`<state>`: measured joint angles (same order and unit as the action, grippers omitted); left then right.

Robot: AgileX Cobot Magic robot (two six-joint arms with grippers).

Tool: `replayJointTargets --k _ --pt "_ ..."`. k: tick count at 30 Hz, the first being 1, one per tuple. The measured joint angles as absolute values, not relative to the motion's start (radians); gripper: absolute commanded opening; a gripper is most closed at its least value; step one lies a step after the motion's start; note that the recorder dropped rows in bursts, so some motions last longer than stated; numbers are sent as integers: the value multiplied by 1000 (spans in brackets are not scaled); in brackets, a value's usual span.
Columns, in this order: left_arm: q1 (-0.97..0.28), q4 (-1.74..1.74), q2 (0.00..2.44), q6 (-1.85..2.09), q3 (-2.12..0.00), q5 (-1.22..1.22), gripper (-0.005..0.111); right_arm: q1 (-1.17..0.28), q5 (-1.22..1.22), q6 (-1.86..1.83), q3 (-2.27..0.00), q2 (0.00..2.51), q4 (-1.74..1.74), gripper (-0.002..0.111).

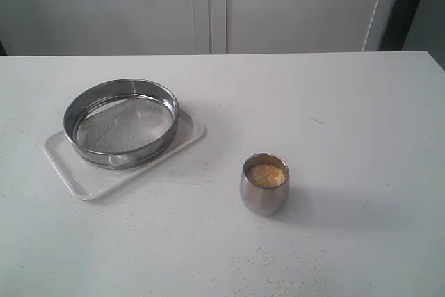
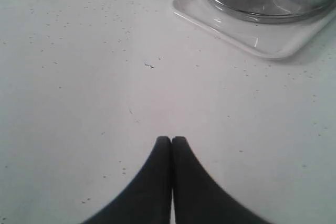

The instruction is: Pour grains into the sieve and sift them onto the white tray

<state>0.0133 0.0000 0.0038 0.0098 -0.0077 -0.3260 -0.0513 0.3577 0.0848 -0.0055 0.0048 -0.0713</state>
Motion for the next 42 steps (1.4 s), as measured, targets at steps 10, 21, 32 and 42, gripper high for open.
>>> replayJointTargets --k 10,21,32,42 --pt "13 0 4 10 -8 -326 0 -51 163 85 -6 5 -71 0" --pt "13 0 4 10 -8 -326 0 -51 -137 85 -6 5 -71 0" --pt "13 0 4 10 -8 -326 0 -51 -171 85 -6 5 -71 0" --pt "13 0 4 10 -8 -326 0 -51 -220 30 -6 5 -74 0"
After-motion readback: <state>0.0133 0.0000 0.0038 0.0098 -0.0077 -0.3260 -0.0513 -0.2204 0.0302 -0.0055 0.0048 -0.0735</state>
